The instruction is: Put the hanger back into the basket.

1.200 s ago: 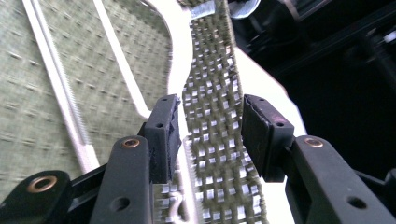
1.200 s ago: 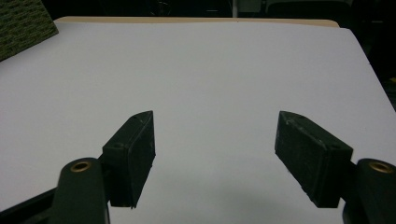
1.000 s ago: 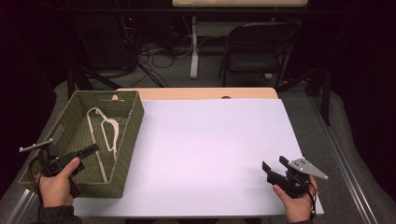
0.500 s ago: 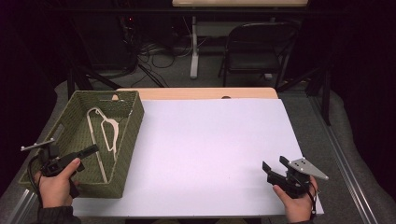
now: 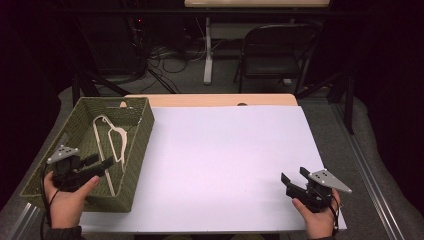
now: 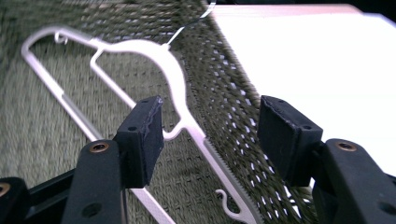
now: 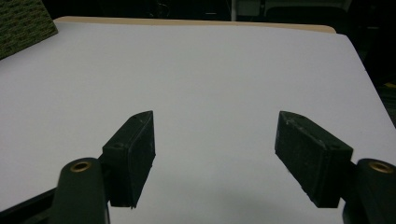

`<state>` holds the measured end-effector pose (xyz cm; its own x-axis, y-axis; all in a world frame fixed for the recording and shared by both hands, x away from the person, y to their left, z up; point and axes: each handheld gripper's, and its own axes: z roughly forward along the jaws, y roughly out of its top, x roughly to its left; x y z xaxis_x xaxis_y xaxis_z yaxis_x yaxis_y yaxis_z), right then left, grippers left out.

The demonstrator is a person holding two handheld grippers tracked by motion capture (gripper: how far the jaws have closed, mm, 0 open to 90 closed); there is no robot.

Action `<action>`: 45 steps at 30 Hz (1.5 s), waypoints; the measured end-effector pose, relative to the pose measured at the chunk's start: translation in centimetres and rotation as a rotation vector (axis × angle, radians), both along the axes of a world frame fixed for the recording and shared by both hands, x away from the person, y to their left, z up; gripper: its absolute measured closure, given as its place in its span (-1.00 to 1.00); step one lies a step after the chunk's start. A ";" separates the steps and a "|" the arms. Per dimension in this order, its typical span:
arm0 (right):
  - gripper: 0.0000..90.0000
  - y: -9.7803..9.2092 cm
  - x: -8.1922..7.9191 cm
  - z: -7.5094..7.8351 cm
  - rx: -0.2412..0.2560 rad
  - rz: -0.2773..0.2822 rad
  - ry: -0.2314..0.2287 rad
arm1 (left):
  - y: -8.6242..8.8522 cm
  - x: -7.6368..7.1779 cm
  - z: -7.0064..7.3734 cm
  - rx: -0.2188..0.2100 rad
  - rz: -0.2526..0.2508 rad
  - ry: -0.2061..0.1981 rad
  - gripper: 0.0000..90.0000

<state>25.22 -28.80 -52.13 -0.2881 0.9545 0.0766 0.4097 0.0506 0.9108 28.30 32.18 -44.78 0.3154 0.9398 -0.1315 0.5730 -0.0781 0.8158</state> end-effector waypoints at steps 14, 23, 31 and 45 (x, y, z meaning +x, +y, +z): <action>-0.36 0.4 -0.1 0.1 -0.006 0.013 -0.015 | -5.2 -2.0 -0.3 0.056 -0.205 -0.148 -0.10; -0.36 0.8 -0.2 0.1 -0.013 0.027 -0.014 | -8.8 -3.1 -1.9 0.045 -0.345 -0.179 -0.11; -0.36 1.2 -0.1 -0.1 -0.017 0.039 -0.007 | -11.3 -3.1 -4.3 0.046 -0.437 -0.146 -0.11; -0.36 1.3 0.3 -0.5 -0.028 0.045 0.006 | -12.1 -2.7 -7.8 0.043 -0.456 -0.097 -0.11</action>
<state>25.49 -27.53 -52.63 -0.3300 0.9426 0.0517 0.4122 0.0947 0.9062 25.63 20.04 -52.55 0.7066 0.7062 -0.0449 0.3935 -0.3394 0.8544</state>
